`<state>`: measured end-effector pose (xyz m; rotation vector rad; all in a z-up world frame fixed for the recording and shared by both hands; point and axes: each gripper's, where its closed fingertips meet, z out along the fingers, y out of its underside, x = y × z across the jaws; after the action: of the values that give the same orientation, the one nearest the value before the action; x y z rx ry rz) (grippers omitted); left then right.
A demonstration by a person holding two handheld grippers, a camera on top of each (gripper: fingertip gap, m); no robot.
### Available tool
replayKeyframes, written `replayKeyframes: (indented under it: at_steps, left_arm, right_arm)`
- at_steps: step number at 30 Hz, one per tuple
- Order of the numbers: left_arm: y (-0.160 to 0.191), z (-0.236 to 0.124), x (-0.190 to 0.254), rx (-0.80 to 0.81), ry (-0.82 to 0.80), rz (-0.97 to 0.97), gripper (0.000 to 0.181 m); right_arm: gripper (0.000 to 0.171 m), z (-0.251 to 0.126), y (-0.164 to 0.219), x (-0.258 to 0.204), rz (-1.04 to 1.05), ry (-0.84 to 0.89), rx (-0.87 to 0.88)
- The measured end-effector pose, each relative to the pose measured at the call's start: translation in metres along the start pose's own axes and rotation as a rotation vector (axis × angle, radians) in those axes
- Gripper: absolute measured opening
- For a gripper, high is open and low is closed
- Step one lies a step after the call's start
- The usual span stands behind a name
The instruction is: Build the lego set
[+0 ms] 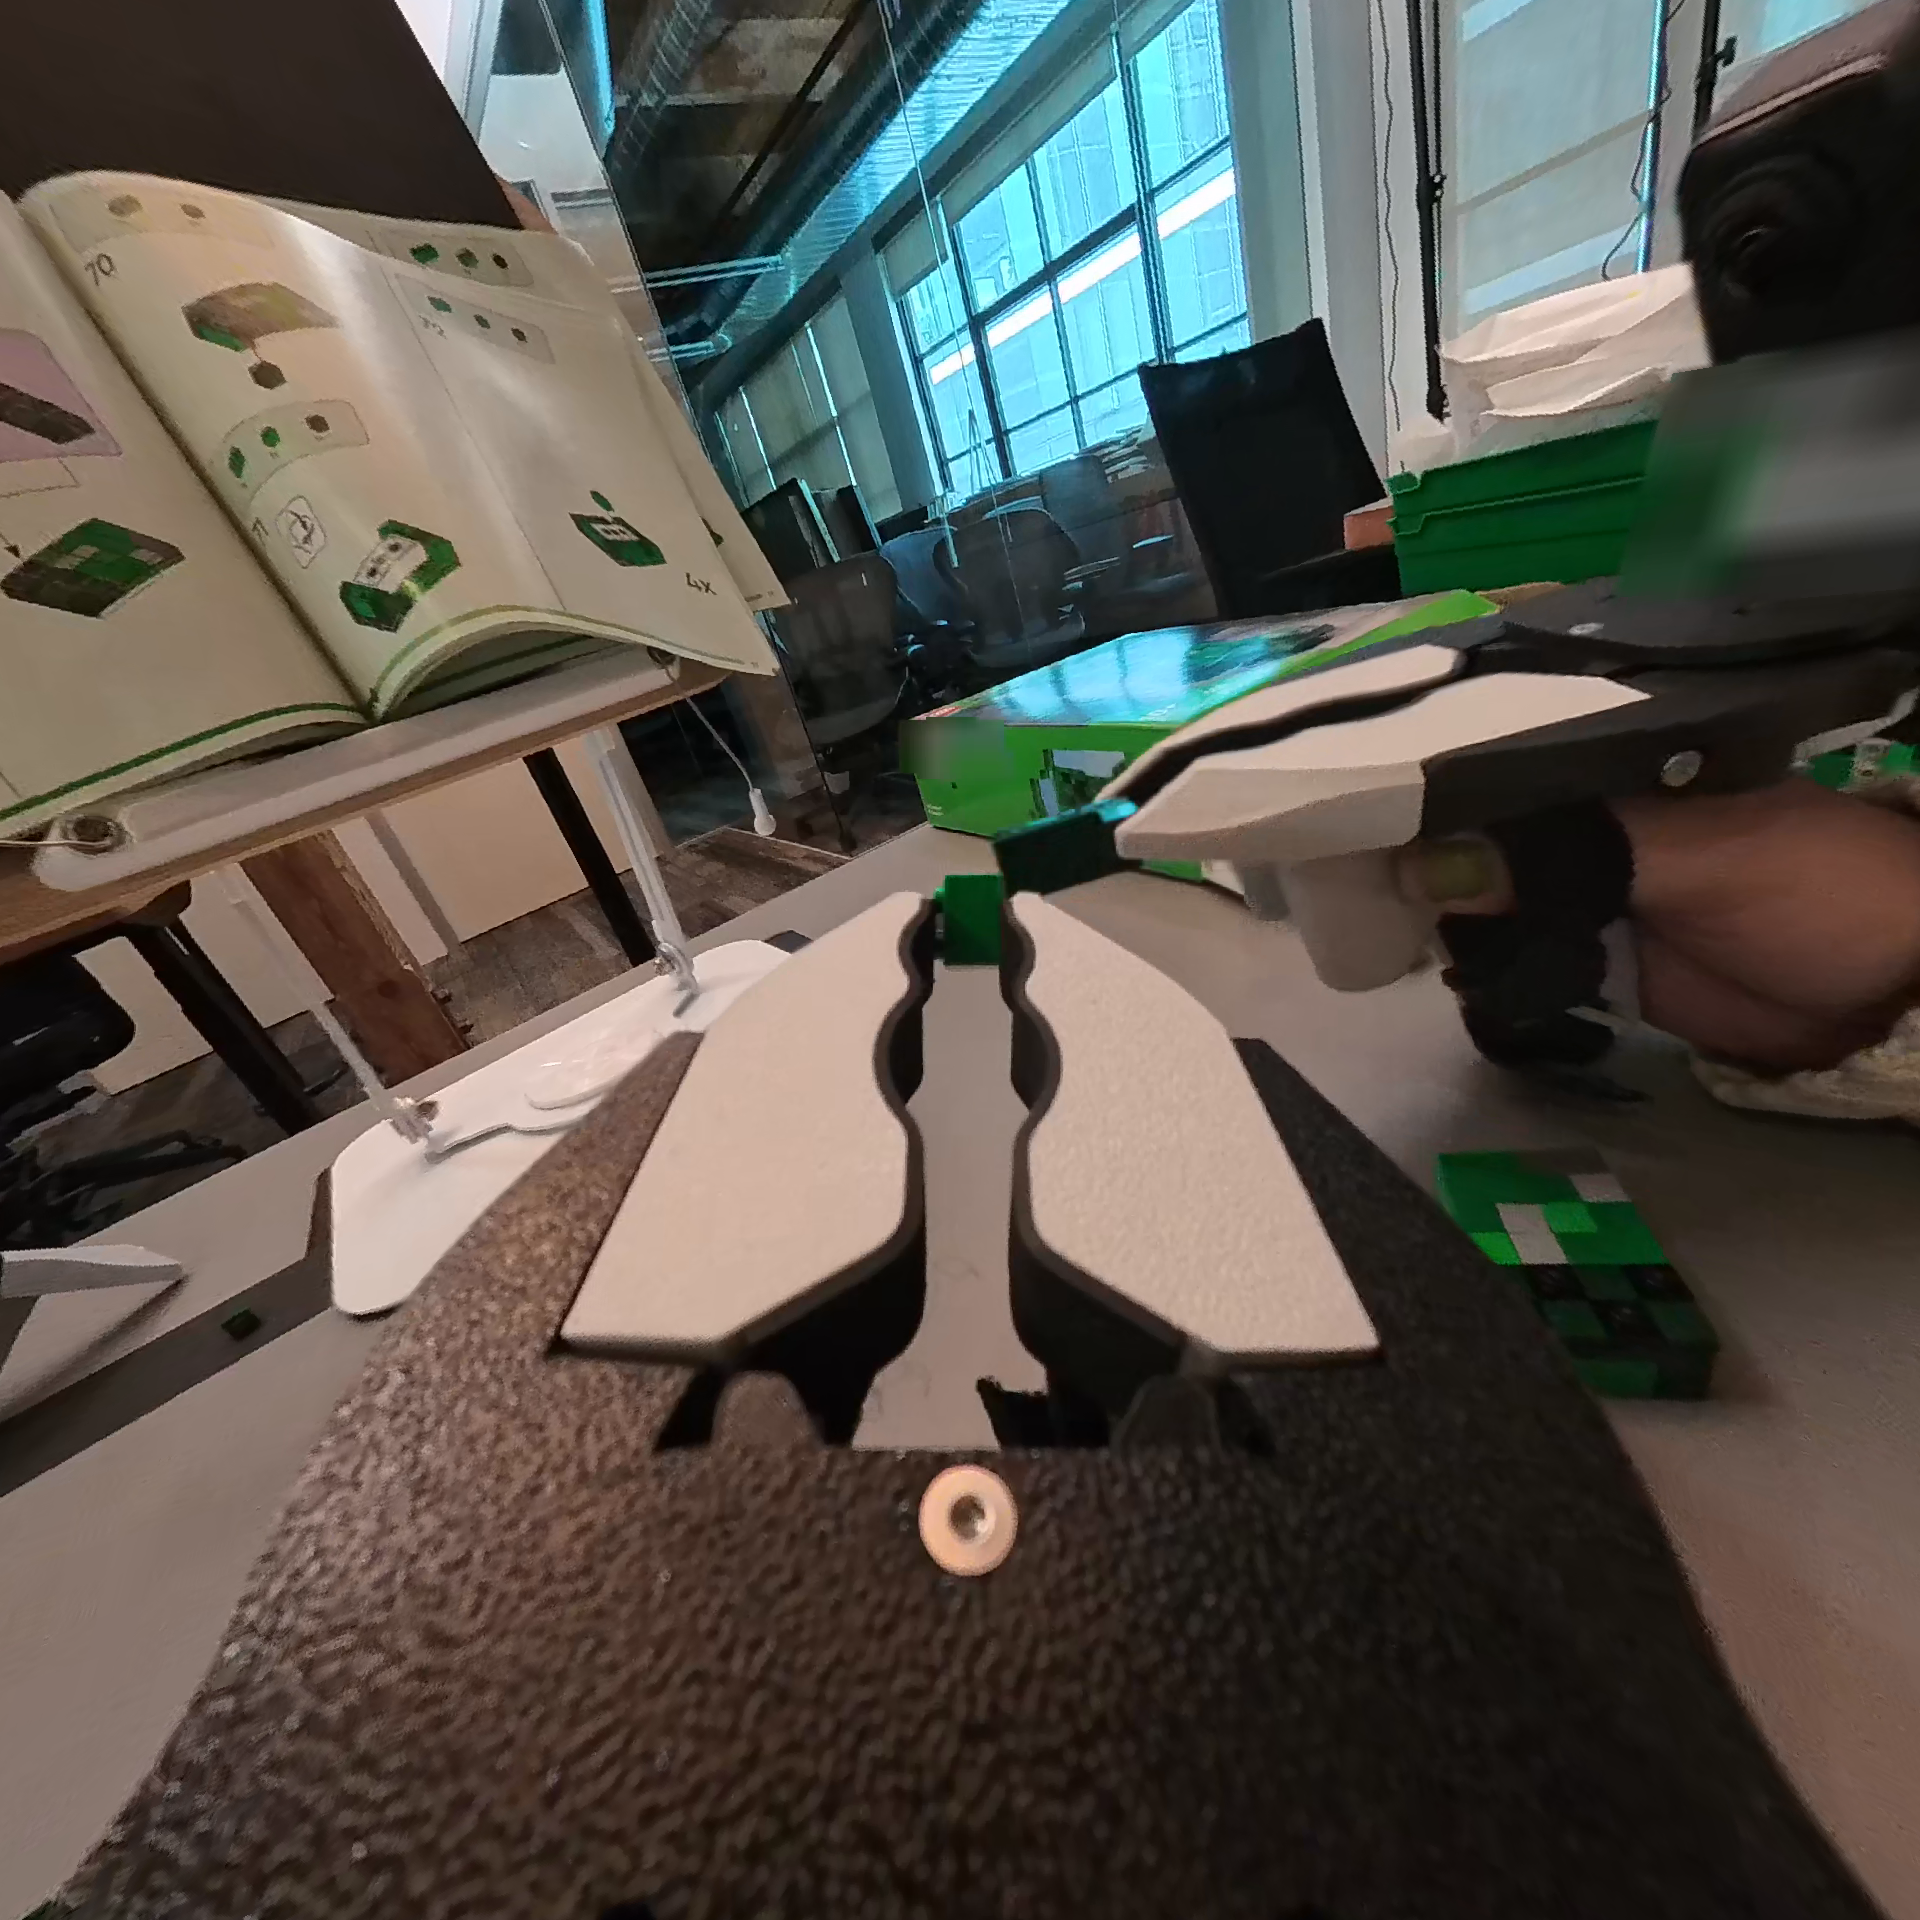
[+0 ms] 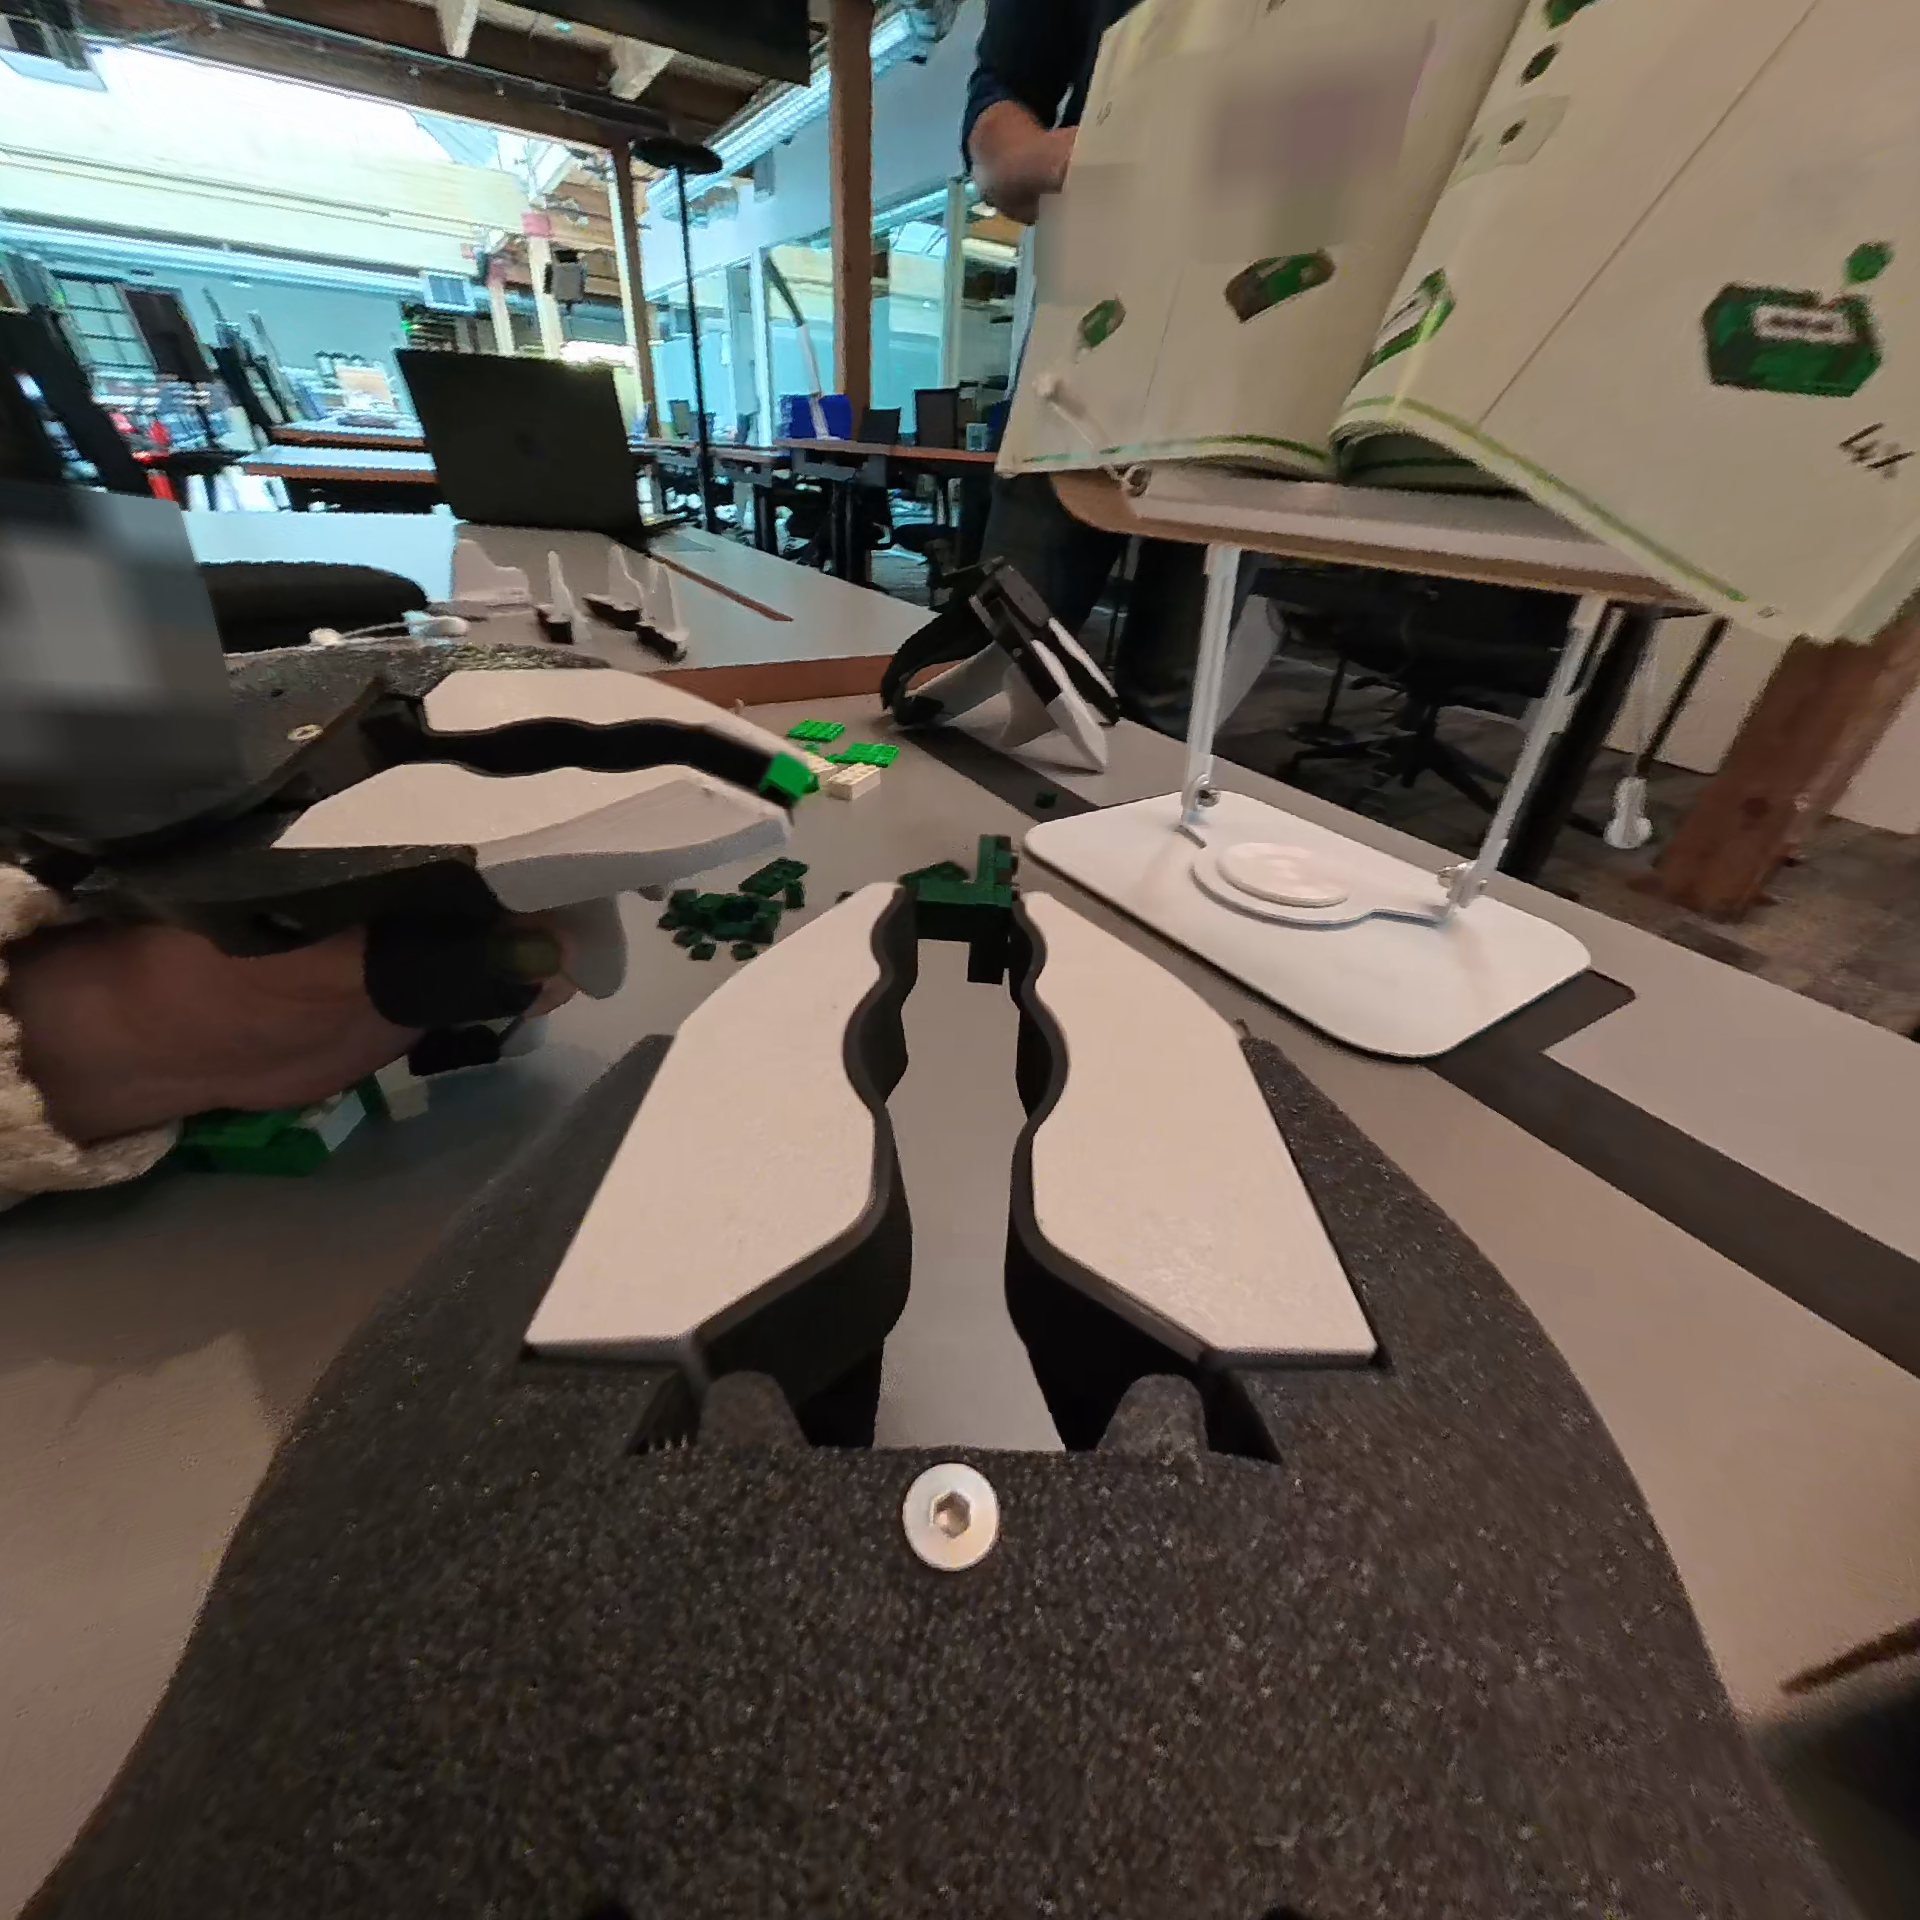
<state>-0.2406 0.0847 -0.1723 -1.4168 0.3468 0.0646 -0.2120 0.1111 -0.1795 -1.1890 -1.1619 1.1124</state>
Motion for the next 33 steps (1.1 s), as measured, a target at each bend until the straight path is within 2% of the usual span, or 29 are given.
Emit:
replayKeyframes:
  at_steps: [6, 15, 28, 33]
  left_arm:
    - [-0.019, -0.014, -0.026, 0.087, -0.189, 0.060, 0.012]
    - [-0.025, -0.029, -0.058, 0.128, -0.357, -0.010, 0.012]
    - [-0.032, -0.028, -0.054, 0.138, -0.376, 0.069, 0.011]
    - [-0.029, -0.031, -0.063, 0.137, -0.401, 0.011, 0.011]
  right_arm:
    - [0.016, -0.017, -0.019, 0.029, -0.102, 0.240, 0.095]
    - [0.016, -0.045, -0.036, 0.063, -0.063, 0.460, 0.215]
    - [0.016, -0.052, -0.044, 0.064, -0.129, 0.510, 0.250]
    - [0.016, -0.054, -0.038, 0.072, -0.069, 0.534, 0.234]
